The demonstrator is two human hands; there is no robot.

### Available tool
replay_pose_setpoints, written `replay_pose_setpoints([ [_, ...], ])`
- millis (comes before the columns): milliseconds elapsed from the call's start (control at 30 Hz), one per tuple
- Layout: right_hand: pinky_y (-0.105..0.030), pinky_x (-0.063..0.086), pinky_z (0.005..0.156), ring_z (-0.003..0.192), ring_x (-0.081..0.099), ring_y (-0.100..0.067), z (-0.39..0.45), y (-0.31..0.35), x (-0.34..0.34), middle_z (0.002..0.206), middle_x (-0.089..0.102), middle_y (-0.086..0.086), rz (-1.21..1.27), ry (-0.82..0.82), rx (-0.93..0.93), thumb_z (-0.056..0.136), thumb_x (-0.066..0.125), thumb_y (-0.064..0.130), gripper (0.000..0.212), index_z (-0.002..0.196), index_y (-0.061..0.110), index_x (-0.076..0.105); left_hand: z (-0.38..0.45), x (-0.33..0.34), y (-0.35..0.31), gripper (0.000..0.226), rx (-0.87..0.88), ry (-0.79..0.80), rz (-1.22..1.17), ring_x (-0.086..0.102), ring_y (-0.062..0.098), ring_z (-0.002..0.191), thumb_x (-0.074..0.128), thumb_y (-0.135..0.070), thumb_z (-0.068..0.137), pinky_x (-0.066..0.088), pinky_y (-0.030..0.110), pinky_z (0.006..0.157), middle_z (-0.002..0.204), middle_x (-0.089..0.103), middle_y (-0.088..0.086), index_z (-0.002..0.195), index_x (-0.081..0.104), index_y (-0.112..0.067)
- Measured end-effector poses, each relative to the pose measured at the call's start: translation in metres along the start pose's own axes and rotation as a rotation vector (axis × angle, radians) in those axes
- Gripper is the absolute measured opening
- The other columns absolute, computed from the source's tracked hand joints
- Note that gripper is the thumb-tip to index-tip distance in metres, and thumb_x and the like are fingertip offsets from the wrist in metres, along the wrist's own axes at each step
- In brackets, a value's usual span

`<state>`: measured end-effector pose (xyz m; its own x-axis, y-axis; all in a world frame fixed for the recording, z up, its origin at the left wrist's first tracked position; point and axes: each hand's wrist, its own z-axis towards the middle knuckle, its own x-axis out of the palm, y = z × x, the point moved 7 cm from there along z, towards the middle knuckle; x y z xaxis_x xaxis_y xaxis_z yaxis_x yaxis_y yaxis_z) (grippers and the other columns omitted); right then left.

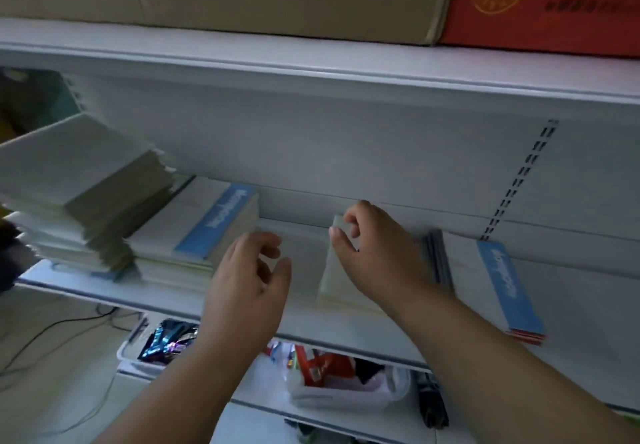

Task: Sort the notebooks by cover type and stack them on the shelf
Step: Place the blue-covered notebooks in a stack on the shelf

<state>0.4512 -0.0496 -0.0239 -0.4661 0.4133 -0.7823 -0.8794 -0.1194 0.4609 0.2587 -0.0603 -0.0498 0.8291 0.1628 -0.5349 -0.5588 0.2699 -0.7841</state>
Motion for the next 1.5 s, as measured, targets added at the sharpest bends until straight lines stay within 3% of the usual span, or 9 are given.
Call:
replay_pose_setpoints([
  [367,-0.031,0.049,0.065,0.08,0.062,-0.024,0.04,0.131,0.175,0.09,0.065,-0.002,-0.091,0.289,0.322,0.074,0.05,0.085,0.072,0.101,0.018,0.058,0.036,-0.175,0.118,0.015,-0.025,-0.118,-0.02,0.059,0.007,0.074,0.064,-0.024,0.091,0.053,0.035,0.067,0.091,0.063,-0.011,0.103,0.059,-0.032],
  [600,-0.033,0.043,0.076,0.103,0.063,-0.036,0.047,0.127,0.167,0.113,0.067,-0.017,-0.229,0.201,0.509,0.1,0.046,0.038,0.038,0.109,0.006,0.064,0.051,-0.197,0.144,0.012,-0.094,-0.036,-0.004,0.058,0.009,0.08,0.06,-0.032,0.094,0.053,0.036,0.071,0.095,0.06,-0.013,0.105,0.056,-0.034],
  [767,-0.041,0.045,0.064,0.067,0.06,-0.03,0.034,0.131,0.153,0.077,0.065,-0.014,0.441,-0.094,0.614,0.094,0.051,0.031,0.031,0.079,0.003,0.055,0.063,-0.18,0.156,0.049,-0.347,0.184,-0.11,0.063,0.016,0.101,0.057,-0.049,0.095,0.055,0.043,0.09,0.119,0.061,-0.006,0.136,0.046,-0.025],
  [867,-0.031,0.036,0.059,0.055,0.047,-0.019,0.024,0.164,0.16,0.067,0.057,-0.008,0.681,0.005,0.542,0.097,0.056,0.033,0.033,0.076,0.008,0.053,0.072,-0.175,0.149,0.019,-0.519,0.169,-0.599,0.072,0.027,0.082,0.057,-0.024,0.101,0.062,0.045,0.071,0.107,0.068,0.007,0.119,0.054,-0.019],
  [967,-0.034,0.048,0.067,0.068,0.064,-0.019,0.032,0.171,0.156,0.077,0.068,-0.009,0.495,0.002,0.529,0.097,0.045,0.057,0.055,0.085,0.006,0.063,0.082,-0.193,0.151,0.018,-0.461,-0.025,-0.618,0.071,0.02,0.062,0.051,-0.009,0.101,0.06,0.048,0.063,0.096,0.07,0.004,0.103,0.057,-0.025],
  [1100,-0.033,0.042,0.073,0.099,0.062,-0.03,0.039,0.138,0.174,0.104,0.063,-0.006,0.013,0.215,0.625,0.086,0.042,0.077,0.074,0.108,0.007,0.053,0.083,-0.207,0.165,0.025,-0.392,-0.127,-0.574,0.069,0.02,0.078,0.049,-0.012,0.101,0.055,0.036,0.057,0.098,0.07,-0.007,0.109,0.057,-0.035],
  [1200,-0.032,0.042,0.075,0.097,0.061,-0.031,0.034,0.123,0.183,0.111,0.065,-0.011,-0.083,0.31,0.603,0.096,0.048,0.055,0.044,0.102,0.012,0.055,0.084,-0.212,0.172,0.024,-0.373,-0.143,-0.533,0.068,0.025,0.085,0.048,-0.014,0.101,0.056,0.038,0.059,0.1,0.069,-0.006,0.108,0.056,-0.036],
  [1300,-0.032,0.04,0.073,0.102,0.061,-0.035,0.042,0.115,0.161,0.11,0.065,-0.019,-0.126,0.143,0.586,0.099,0.046,0.029,0.025,0.101,0.006,0.056,0.085,-0.218,0.173,0.019,-0.303,-0.16,-0.398,0.068,0.026,0.083,0.047,-0.017,0.101,0.057,0.041,0.06,0.097,0.069,-0.007,0.107,0.053,-0.034],
  [1500,-0.021,0.028,0.045,0.038,0.041,-0.006,0.037,0.152,0.156,0.069,0.067,-0.01,0.822,-0.106,0.636,0.1,0.051,0.017,0.017,0.086,0.012,0.058,0.08,-0.219,0.158,0.018,-0.227,-0.164,-0.254,0.066,0.02,0.087,0.045,-0.023,0.102,0.057,0.053,0.076,0.095,0.066,-0.017,0.103,0.048,-0.041],
])
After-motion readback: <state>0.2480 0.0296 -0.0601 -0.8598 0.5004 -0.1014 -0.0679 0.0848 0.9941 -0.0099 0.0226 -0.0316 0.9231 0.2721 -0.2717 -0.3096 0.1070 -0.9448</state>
